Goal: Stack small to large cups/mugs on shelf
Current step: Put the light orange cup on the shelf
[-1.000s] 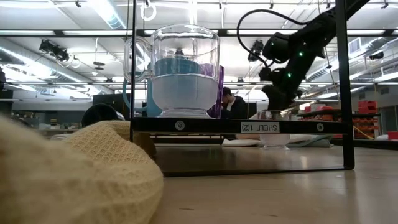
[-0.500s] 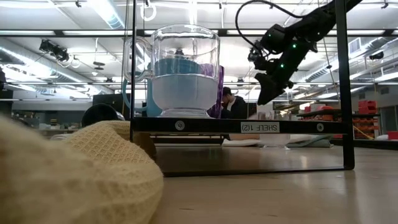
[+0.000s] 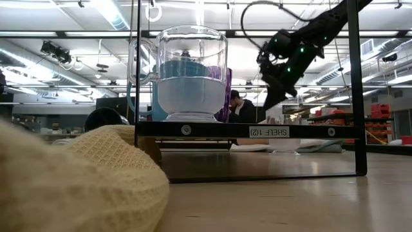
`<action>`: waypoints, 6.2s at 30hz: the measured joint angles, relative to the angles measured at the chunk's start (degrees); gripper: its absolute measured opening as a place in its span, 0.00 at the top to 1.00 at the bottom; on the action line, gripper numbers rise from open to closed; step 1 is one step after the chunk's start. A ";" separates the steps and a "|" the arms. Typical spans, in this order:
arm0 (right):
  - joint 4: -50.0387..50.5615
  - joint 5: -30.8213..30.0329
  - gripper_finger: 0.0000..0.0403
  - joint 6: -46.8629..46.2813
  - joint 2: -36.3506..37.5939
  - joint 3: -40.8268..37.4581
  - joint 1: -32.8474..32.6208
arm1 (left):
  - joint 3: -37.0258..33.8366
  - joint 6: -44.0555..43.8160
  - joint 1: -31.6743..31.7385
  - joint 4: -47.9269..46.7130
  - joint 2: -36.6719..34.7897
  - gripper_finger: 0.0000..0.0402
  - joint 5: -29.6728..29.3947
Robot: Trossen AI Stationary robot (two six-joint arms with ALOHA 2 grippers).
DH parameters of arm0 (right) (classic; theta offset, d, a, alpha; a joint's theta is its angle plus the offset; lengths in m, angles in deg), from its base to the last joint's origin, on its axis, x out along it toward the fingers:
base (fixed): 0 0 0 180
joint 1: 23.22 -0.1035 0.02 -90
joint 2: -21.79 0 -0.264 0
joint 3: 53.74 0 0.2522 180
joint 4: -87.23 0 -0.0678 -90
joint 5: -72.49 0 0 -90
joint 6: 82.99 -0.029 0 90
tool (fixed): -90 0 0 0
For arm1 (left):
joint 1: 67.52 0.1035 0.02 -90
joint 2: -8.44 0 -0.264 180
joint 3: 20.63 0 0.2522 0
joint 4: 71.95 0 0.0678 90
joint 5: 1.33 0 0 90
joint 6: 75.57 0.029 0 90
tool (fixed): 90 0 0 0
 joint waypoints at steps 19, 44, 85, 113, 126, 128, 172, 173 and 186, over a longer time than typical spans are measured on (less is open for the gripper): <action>12.70 -1.79 0.42 20.83 3.09 3.37 1.60 | 0.00 0.96 0.00 -0.17 0.00 0.61 0.00; 8.88 -4.04 0.44 36.27 -5.77 3.39 1.23 | 0.00 0.90 -0.02 -0.50 0.00 0.63 0.00; 18.26 -10.67 0.99 26.82 -1.53 16.48 1.18 | 0.00 0.02 0.00 -1.24 0.00 0.66 0.00; 72.57 3.09 1.00 -18.87 -2.18 46.94 -19.83 | 0.00 -0.66 0.00 -1.27 0.00 0.67 0.00; 72.24 16.18 1.00 -41.32 -10.68 46.94 -25.57 | 0.02 -0.38 0.00 -7.67 -0.02 0.63 -4.64; 72.24 16.16 1.00 -43.44 -12.26 46.96 -25.57 | 0.02 -0.39 0.00 -9.34 -0.02 0.63 -5.34; 72.24 18.61 1.00 -67.80 -26.55 64.42 -25.44 | 0.02 -0.68 0.74 -13.39 -7.67 0.65 -5.55; 72.24 18.94 1.00 -68.10 -26.55 64.42 -25.44 | 0.02 -0.68 0.74 -13.39 -7.67 0.65 -5.55; 72.30 25.26 1.00 -68.74 -25.96 52.25 -27.93 | 0.02 -0.63 0.72 -13.37 -8.17 0.65 -5.55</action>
